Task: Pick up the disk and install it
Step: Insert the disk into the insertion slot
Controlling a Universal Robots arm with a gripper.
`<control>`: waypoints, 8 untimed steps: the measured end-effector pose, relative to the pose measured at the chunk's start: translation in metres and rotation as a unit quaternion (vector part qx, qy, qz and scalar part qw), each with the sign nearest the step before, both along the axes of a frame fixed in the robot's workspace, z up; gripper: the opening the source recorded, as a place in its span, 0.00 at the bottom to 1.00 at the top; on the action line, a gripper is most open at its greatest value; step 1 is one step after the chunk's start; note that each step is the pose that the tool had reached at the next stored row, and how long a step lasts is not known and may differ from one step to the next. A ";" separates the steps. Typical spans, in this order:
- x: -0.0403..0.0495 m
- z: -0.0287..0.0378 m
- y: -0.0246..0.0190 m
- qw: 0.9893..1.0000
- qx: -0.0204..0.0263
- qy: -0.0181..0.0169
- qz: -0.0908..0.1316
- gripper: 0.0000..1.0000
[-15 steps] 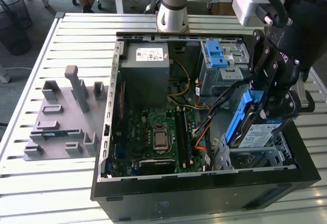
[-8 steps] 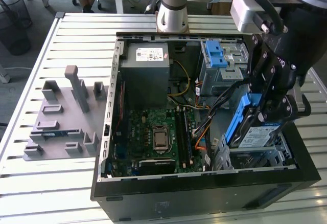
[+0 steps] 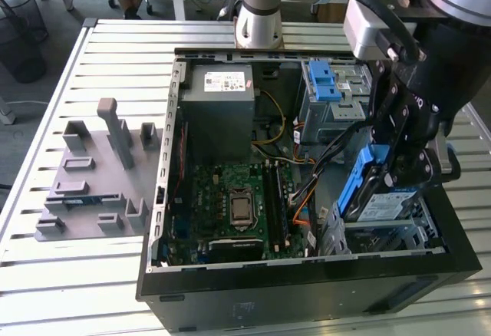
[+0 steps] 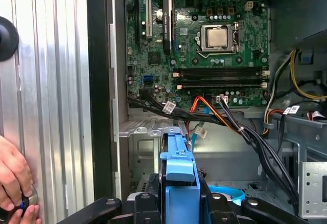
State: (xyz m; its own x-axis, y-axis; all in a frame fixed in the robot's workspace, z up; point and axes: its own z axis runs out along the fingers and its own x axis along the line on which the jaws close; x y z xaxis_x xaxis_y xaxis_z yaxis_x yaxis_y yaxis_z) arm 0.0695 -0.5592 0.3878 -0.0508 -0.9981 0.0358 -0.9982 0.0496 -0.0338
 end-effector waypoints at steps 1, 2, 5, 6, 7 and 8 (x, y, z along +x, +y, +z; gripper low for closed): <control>0.0000 -0.0009 0.0000 1.000 0.000 0.000 0.000 0.36; 0.0000 -0.0016 0.0000 1.000 0.000 0.000 0.000 0.36; 0.0000 -0.0038 -0.0001 1.000 0.000 0.000 0.000 0.36; 0.0000 -0.0046 -0.0001 1.000 0.000 0.000 0.000 0.36; 0.0000 -0.0054 -0.0001 1.000 0.000 0.000 0.000 0.36; 0.0000 -0.0062 -0.0001 1.000 0.000 0.000 0.000 0.36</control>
State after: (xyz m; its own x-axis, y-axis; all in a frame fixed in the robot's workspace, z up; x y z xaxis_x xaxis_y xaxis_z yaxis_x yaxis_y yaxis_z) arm 0.0695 -0.5593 0.3816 -0.0508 -0.9981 0.0358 -0.9982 0.0496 -0.0338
